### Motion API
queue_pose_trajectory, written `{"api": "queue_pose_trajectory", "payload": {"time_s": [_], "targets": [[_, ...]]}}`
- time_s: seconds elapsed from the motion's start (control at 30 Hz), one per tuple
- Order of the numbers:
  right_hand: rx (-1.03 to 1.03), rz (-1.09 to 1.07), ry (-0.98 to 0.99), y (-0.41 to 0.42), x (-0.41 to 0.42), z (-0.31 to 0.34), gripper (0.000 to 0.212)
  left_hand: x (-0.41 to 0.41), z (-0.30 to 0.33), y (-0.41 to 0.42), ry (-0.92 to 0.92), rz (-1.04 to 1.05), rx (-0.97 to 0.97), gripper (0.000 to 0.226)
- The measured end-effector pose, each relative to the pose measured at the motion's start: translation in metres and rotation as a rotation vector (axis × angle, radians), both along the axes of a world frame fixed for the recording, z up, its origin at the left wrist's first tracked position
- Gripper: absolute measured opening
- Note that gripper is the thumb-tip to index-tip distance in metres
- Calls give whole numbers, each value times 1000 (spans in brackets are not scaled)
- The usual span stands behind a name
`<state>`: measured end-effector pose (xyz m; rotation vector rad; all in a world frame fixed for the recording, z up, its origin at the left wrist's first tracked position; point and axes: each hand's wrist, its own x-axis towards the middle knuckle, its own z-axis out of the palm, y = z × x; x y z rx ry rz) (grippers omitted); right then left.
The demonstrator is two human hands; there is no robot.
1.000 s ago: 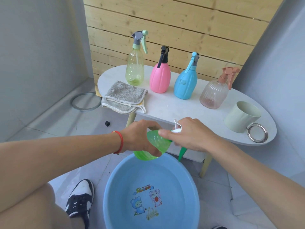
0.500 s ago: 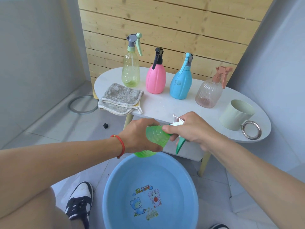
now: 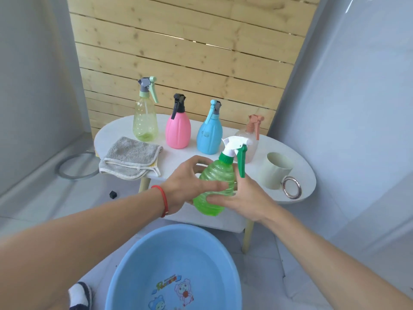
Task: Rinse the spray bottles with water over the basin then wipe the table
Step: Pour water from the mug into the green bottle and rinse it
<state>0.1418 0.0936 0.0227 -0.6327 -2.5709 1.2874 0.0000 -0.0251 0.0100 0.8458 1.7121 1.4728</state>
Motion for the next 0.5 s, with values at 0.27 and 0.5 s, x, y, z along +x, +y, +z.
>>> {"api": "queue_pose_trajectory", "payload": {"time_s": [0.27,0.5], "targets": [[103,-399,264,70,26,70,61,-3,30,38,28,48,51,62],[256,-651,174,163,11,100,73,-22,9,57,-65,167,33,24]]}}
